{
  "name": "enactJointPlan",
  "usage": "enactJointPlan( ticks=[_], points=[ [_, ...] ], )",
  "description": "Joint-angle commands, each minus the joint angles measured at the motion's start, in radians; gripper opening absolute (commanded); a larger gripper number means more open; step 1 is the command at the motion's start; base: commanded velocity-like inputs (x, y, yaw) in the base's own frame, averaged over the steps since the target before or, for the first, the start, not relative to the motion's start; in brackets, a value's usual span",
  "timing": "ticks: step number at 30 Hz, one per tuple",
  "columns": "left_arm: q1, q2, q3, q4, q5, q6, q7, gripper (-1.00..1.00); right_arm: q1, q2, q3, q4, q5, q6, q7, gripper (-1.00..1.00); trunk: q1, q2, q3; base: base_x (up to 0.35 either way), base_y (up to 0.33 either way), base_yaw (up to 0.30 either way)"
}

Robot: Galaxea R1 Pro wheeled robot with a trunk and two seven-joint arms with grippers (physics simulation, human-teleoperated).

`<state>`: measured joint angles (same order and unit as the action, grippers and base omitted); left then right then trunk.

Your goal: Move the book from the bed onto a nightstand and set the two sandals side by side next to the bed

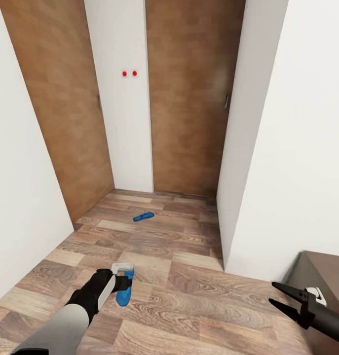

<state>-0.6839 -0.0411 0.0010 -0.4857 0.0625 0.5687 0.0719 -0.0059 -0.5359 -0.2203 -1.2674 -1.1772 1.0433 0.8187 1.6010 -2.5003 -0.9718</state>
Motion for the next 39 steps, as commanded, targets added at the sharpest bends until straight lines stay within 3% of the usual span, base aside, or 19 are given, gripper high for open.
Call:
enactJointPlan(
  ticks=[1,15,26,39],
  points=[
    [0.0,0.0,0.0,0.004,0.007,-0.002,0.006,1.0,0.0,0.0,-0.001,0.0,0.004,0.004,0.005,1.0,0.0,0.0,-0.001,0.312,0.0,0.0],
    [0.0,0.0,0.0,0.013,0.007,-0.014,0.006,1.0,-0.001,-0.001,-0.001,0.0,0.004,0.004,0.005,1.0,0.0,0.0,-0.001,0.108,0.004,0.0],
    [0.0,0.0,0.0,0.014,0.007,-0.016,0.006,1.0,0.0,-0.001,-0.001,0.0,0.004,0.004,0.005,1.0,0.0,0.0,-0.001,0.195,0.166,0.0],
    [0.0,-0.002,-0.002,0.013,0.008,-0.014,0.006,1.0,0.0,-0.001,-0.001,0.0,0.004,0.004,0.005,1.0,0.0,0.0,-0.001,0.025,0.021,0.0]
  ],
)
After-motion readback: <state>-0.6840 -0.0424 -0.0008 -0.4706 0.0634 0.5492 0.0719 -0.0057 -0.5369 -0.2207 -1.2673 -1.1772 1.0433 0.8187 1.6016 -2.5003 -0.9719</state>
